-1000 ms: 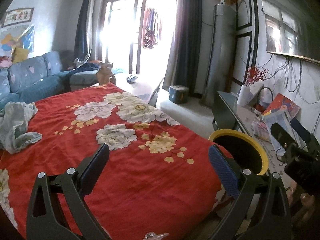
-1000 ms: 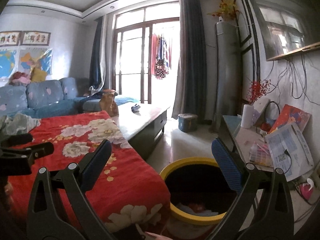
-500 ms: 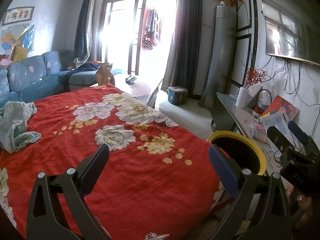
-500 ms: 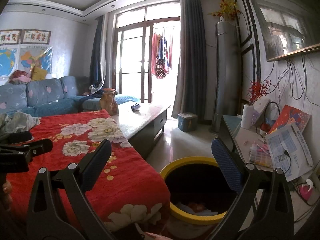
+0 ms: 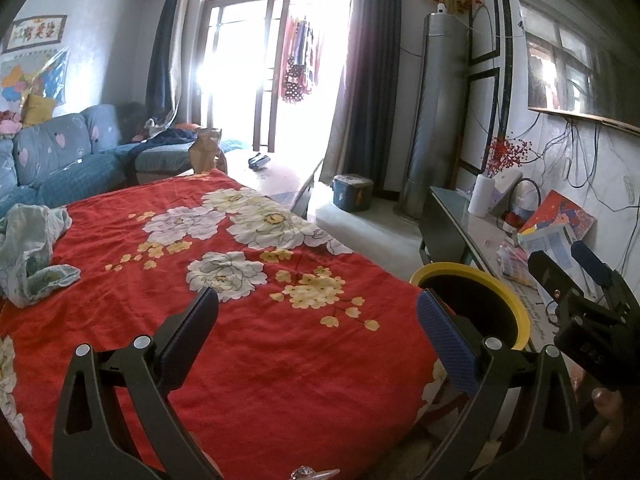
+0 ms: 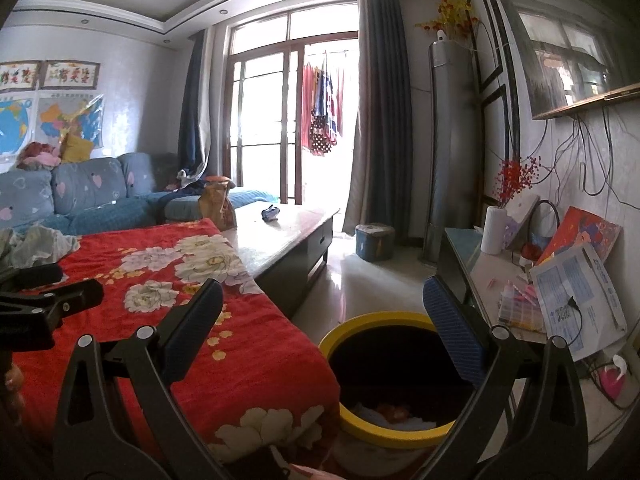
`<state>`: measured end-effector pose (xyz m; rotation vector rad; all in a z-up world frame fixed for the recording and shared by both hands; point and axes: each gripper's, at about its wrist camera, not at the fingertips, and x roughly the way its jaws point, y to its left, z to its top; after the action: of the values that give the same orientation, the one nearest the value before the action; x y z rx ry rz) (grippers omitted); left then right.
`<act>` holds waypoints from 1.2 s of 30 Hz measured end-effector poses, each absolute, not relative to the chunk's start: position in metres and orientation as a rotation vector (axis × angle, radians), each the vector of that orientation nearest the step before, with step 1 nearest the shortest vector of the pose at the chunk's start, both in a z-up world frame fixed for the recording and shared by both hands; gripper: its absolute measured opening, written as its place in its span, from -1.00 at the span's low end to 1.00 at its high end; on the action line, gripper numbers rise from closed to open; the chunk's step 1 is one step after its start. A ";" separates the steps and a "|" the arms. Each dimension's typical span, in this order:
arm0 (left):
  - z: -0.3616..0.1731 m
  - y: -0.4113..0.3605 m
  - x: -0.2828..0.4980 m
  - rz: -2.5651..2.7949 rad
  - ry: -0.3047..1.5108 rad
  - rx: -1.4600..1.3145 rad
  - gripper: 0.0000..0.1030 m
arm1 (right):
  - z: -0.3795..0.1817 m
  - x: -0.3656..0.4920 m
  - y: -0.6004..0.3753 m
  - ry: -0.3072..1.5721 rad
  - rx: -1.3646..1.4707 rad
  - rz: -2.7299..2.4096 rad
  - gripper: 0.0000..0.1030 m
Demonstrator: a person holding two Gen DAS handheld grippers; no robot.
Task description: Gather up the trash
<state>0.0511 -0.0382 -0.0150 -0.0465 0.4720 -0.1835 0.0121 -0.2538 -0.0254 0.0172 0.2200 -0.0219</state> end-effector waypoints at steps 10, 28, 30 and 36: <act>-0.014 -0.040 0.050 -0.186 0.472 -0.047 0.88 | -0.026 0.012 -0.254 0.223 0.021 -0.025 0.79; -0.014 -0.040 0.050 -0.185 0.472 -0.046 0.88 | -0.025 0.013 -0.256 0.224 0.023 -0.026 0.79; -0.014 -0.040 0.050 -0.185 0.472 -0.046 0.88 | -0.025 0.013 -0.256 0.225 0.022 -0.026 0.79; -0.014 -0.040 0.050 -0.184 0.473 -0.047 0.88 | -0.025 0.012 -0.256 0.225 0.023 -0.026 0.79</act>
<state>0.0497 -0.0400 -0.0140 -0.0465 0.4725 -0.1841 0.0122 -0.2562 -0.0247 0.0232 0.2249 -0.0255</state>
